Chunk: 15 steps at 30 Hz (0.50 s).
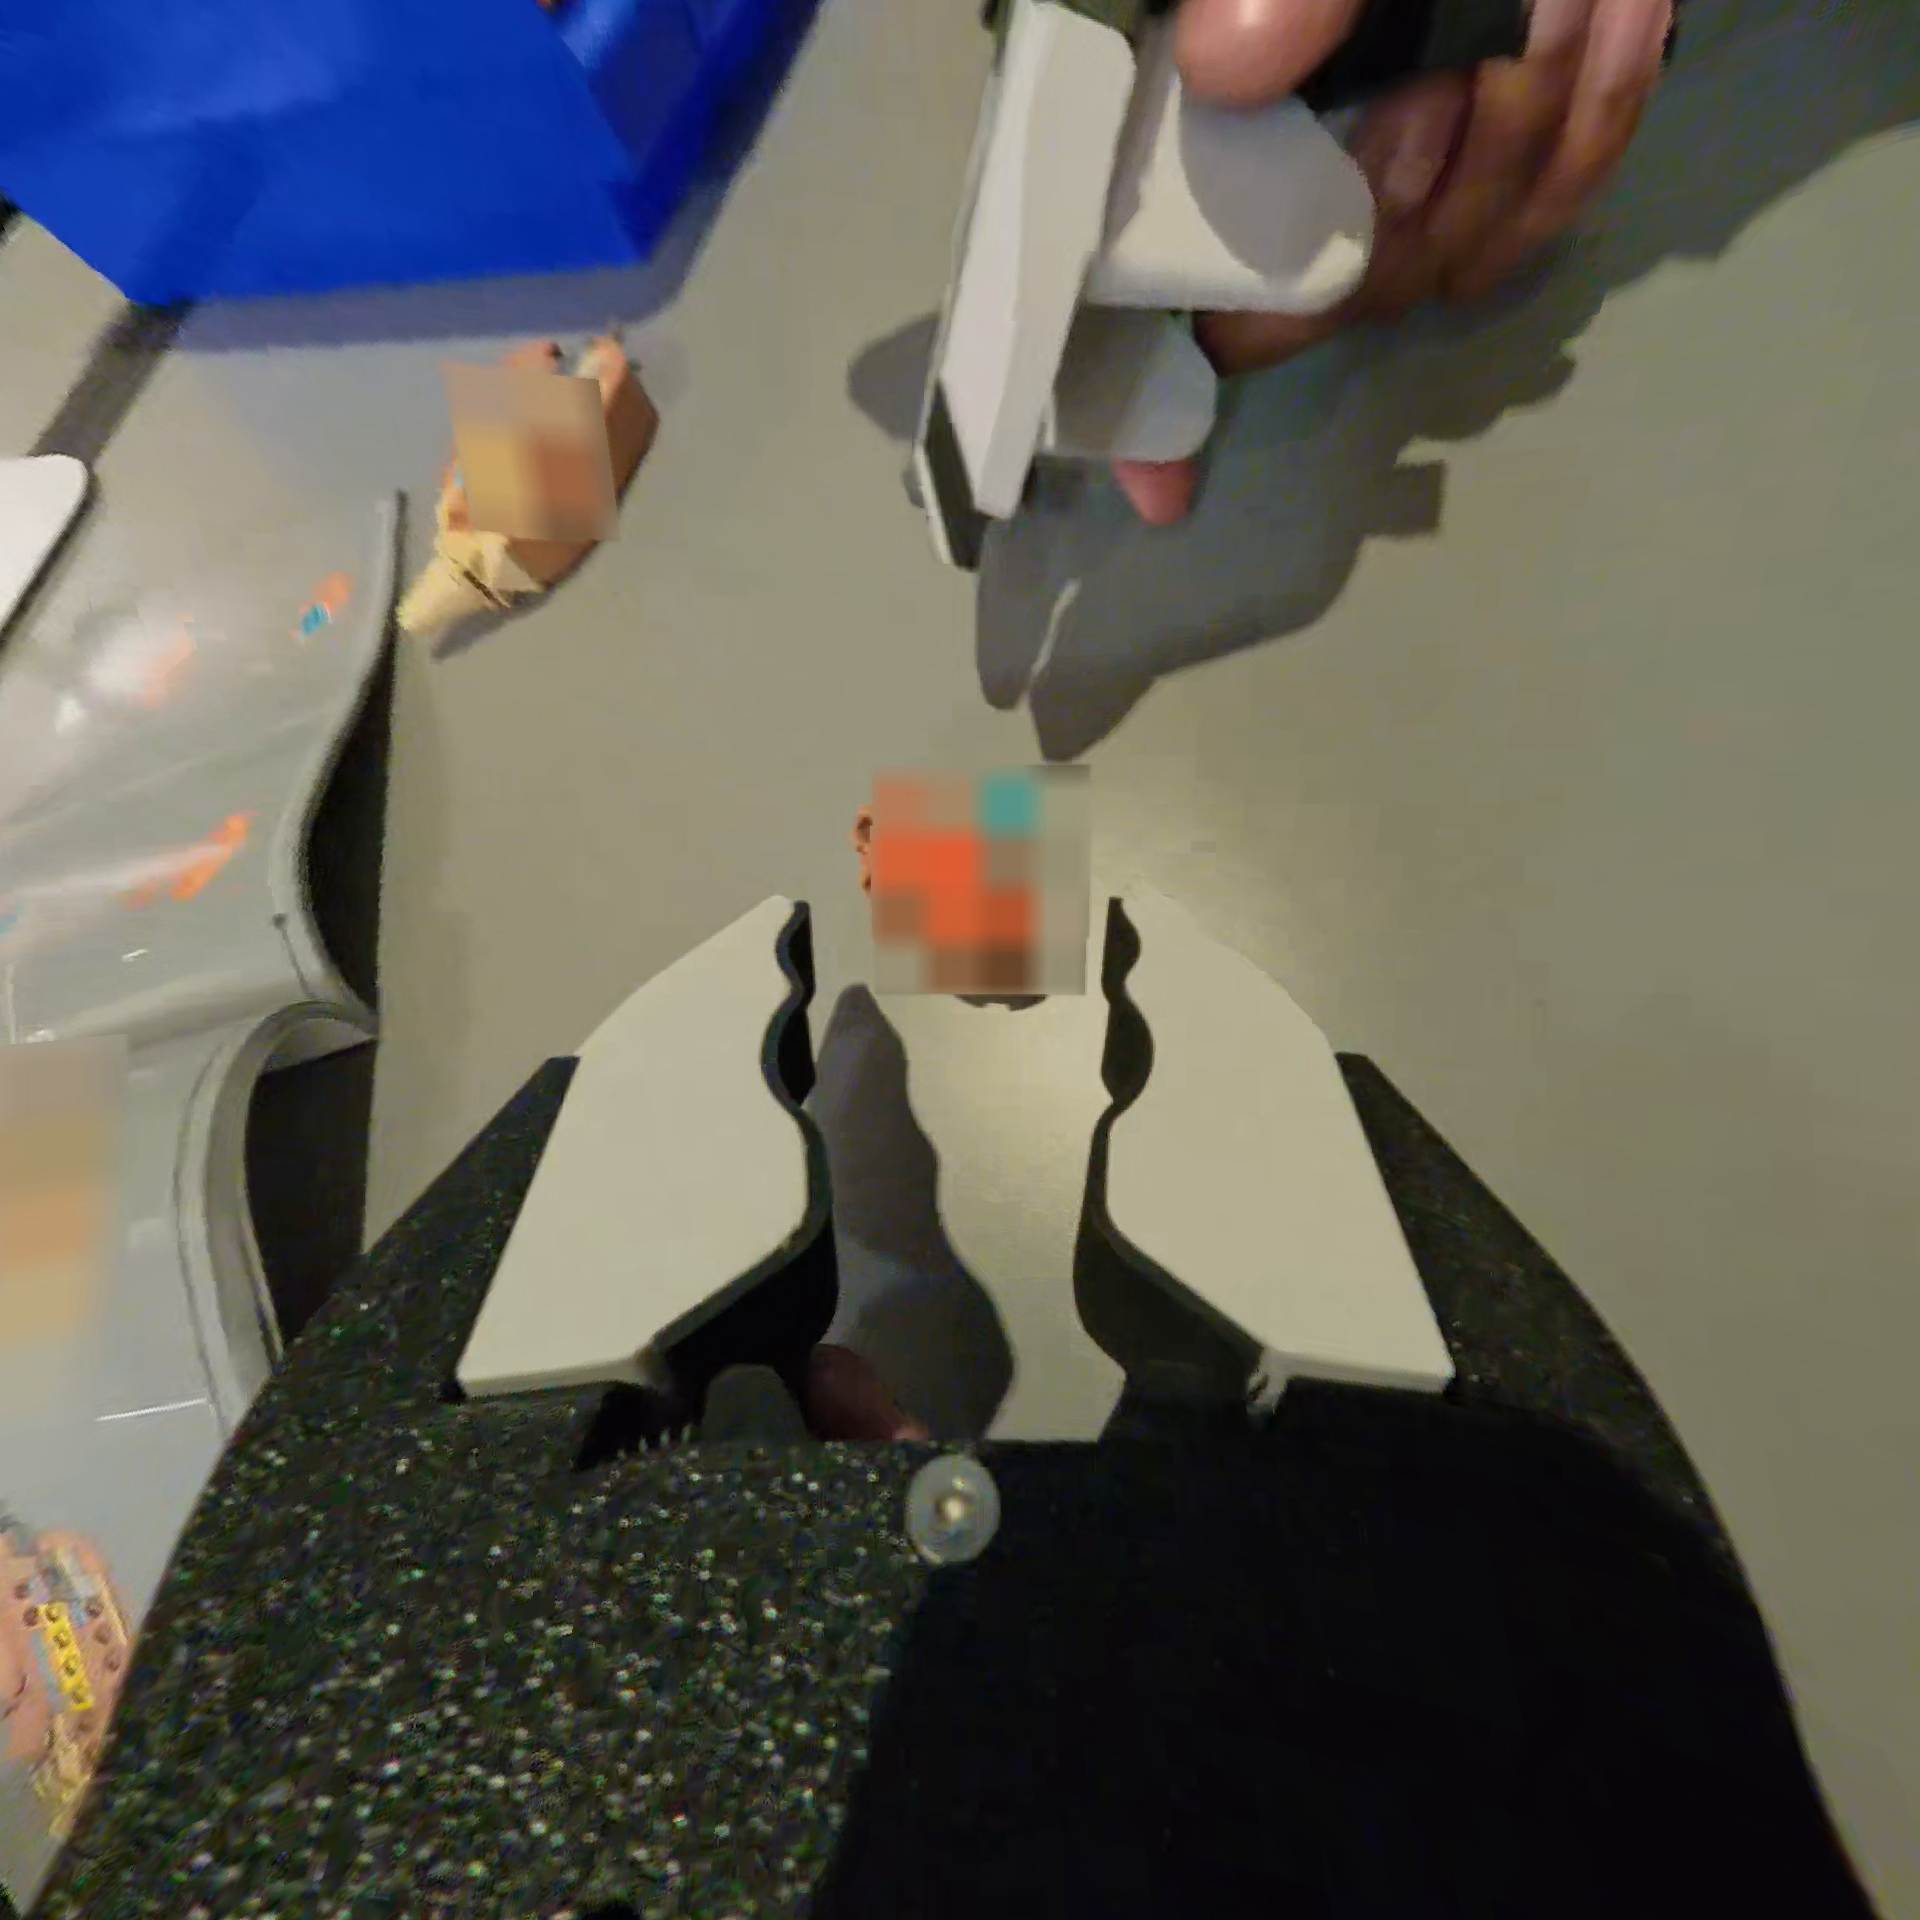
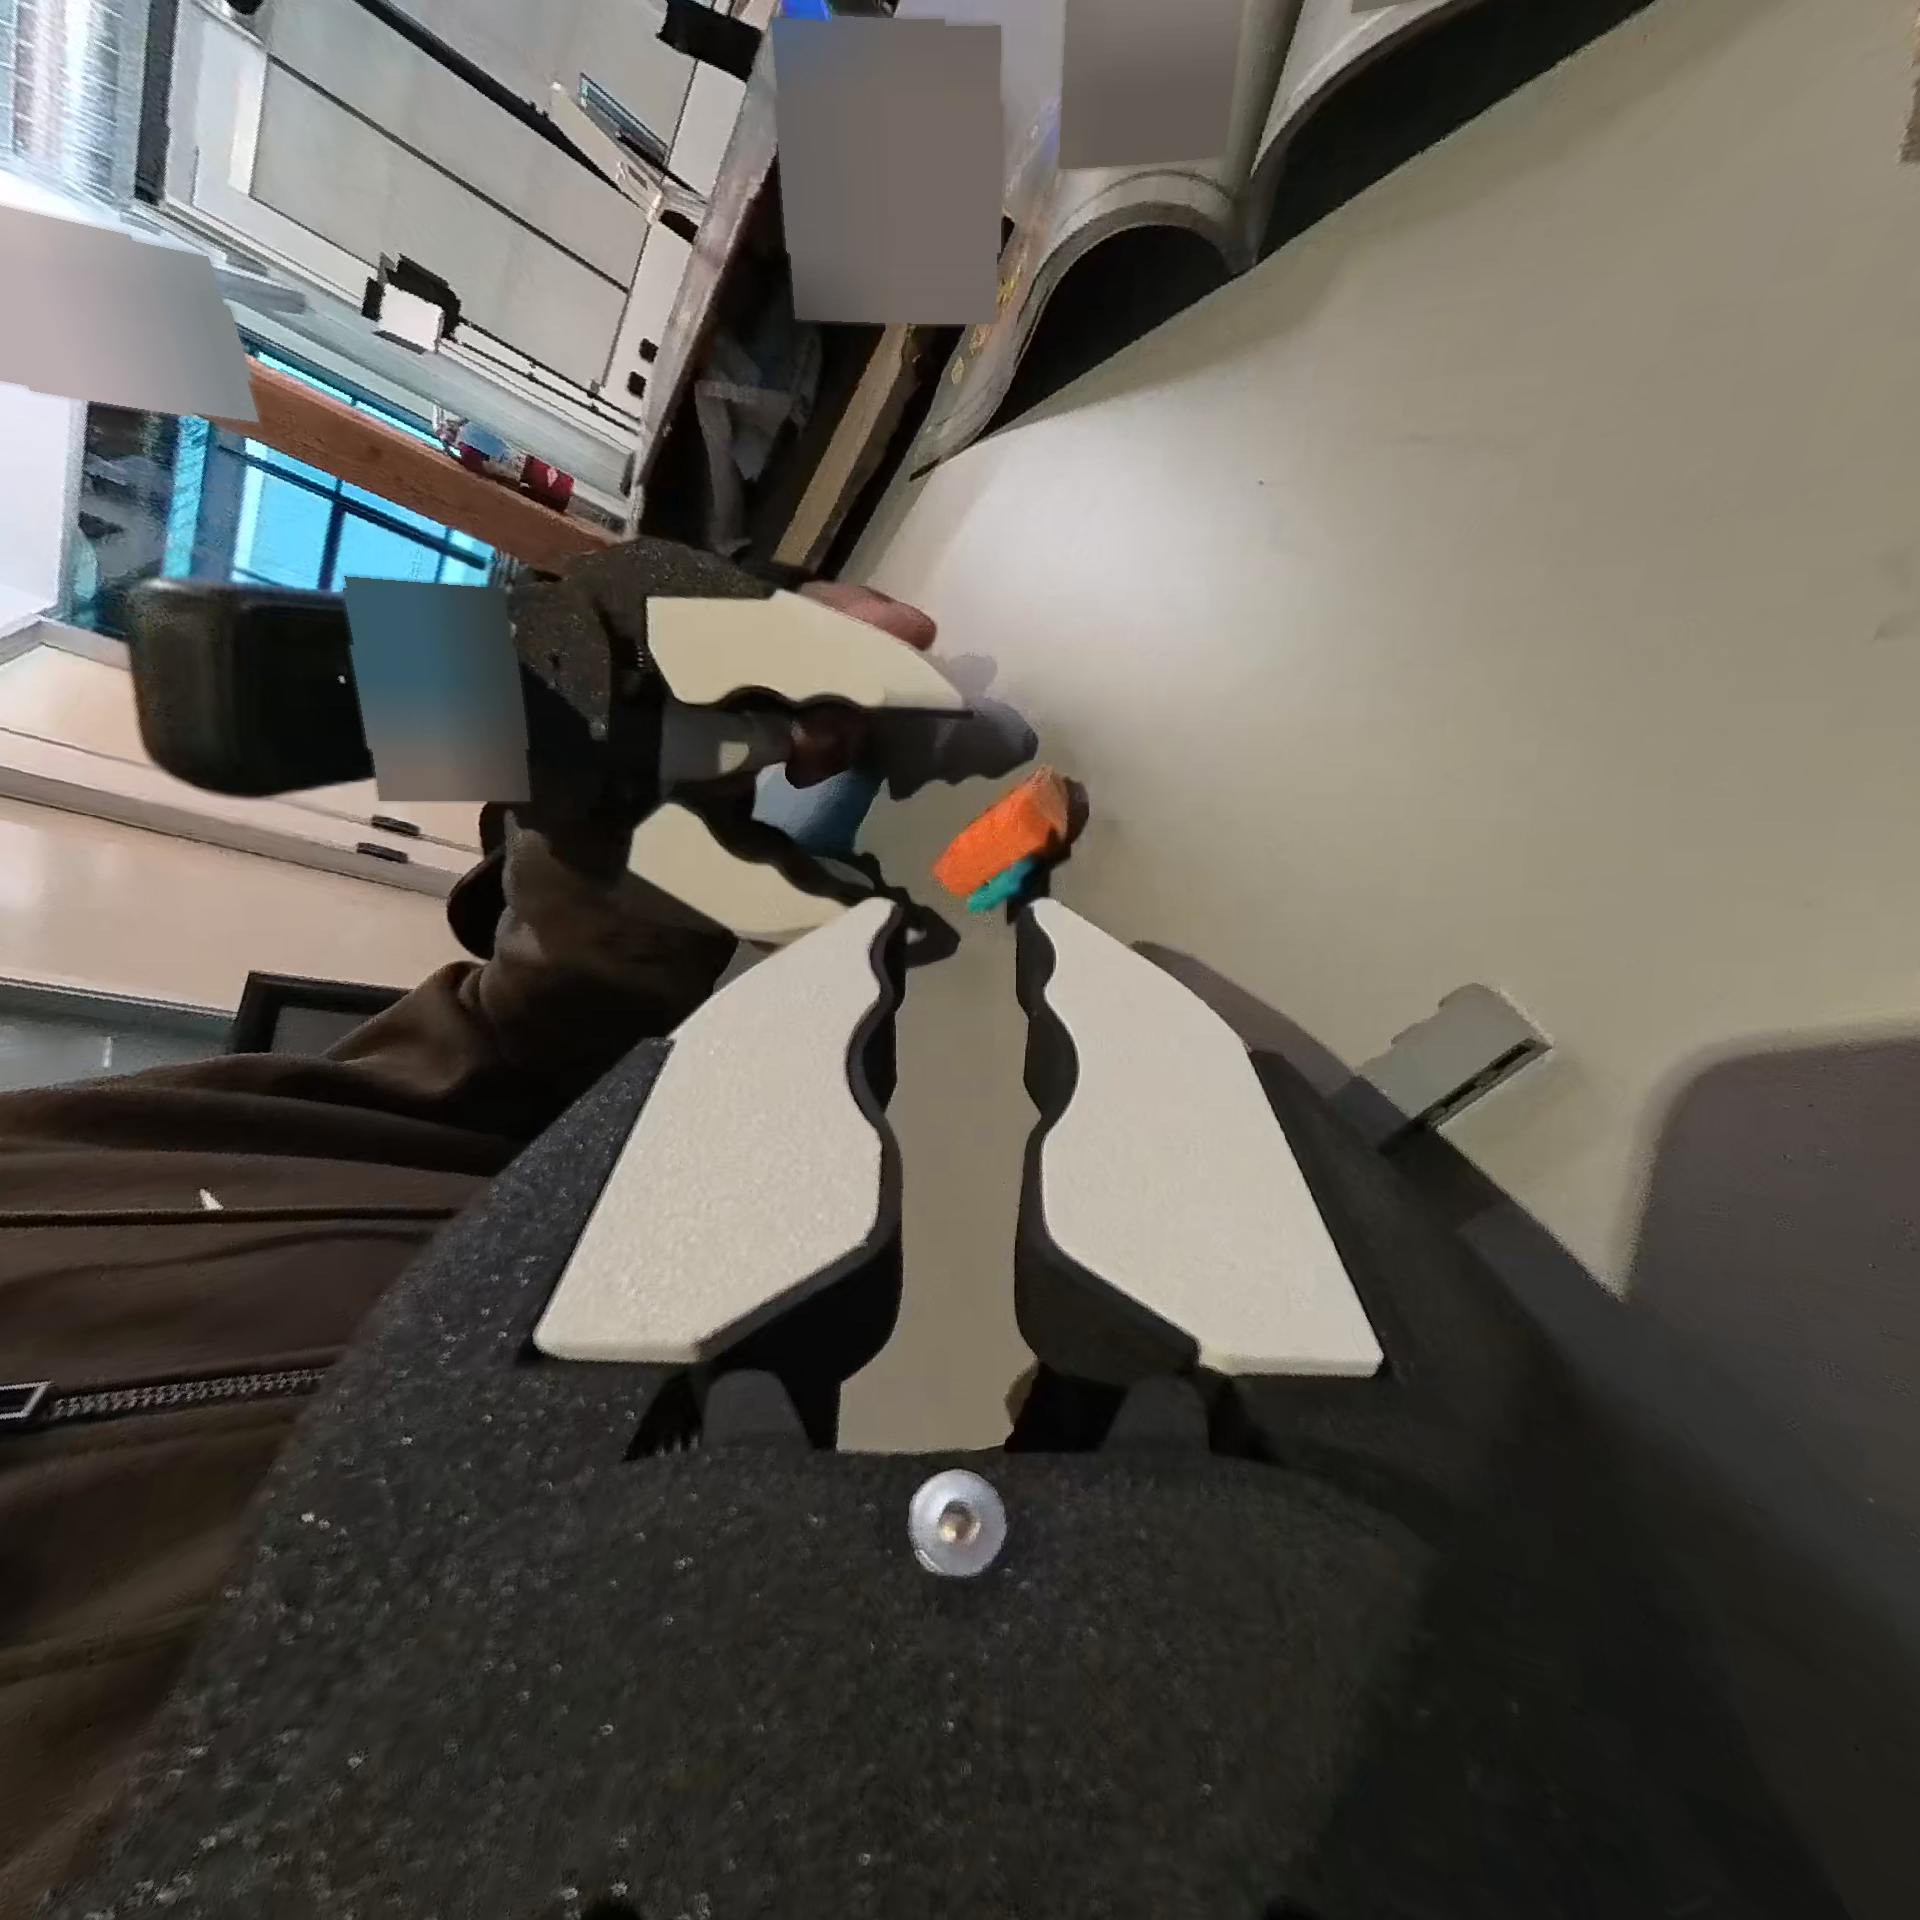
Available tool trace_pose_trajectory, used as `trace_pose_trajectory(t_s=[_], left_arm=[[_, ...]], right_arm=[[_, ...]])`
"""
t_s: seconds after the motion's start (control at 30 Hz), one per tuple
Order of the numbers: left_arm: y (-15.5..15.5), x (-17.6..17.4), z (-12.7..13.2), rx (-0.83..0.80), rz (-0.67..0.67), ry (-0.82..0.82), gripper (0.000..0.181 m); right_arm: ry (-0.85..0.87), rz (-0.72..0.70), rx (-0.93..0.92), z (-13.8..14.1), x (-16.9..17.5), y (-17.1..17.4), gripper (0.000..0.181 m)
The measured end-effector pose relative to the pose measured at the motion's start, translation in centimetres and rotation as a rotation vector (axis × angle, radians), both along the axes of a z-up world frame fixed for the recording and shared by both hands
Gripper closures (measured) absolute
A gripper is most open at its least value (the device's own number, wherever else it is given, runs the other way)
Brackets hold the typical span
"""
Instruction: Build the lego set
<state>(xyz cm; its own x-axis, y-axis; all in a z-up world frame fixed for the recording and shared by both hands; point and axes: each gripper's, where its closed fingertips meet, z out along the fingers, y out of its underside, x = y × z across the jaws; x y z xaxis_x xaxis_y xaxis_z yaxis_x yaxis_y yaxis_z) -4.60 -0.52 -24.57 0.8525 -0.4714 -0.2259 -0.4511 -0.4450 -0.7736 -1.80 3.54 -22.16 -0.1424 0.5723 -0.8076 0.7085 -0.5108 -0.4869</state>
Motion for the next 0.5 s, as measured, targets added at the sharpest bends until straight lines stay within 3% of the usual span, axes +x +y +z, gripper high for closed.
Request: trace_pose_trajectory(t_s=[0.17,0.33,0.5], left_arm=[[0.8,0.1,-0.6,-0.037,-0.019,0.029,0.127],[1.3,0.0,-0.9,-0.068,-0.01,0.03,0.156],[1.7,-0.1,-0.8,-0.1,0.053,-0.046,0.161]], right_arm=[[-0.013,0.031,0.023,-0.7,-0.1,-0.5,0.164],[0.011,0.047,0.139,-0.8,0.1,-0.1,0.165],[0.114,0.091,0.363,-0.5,-0.3,0.9,0.158]])
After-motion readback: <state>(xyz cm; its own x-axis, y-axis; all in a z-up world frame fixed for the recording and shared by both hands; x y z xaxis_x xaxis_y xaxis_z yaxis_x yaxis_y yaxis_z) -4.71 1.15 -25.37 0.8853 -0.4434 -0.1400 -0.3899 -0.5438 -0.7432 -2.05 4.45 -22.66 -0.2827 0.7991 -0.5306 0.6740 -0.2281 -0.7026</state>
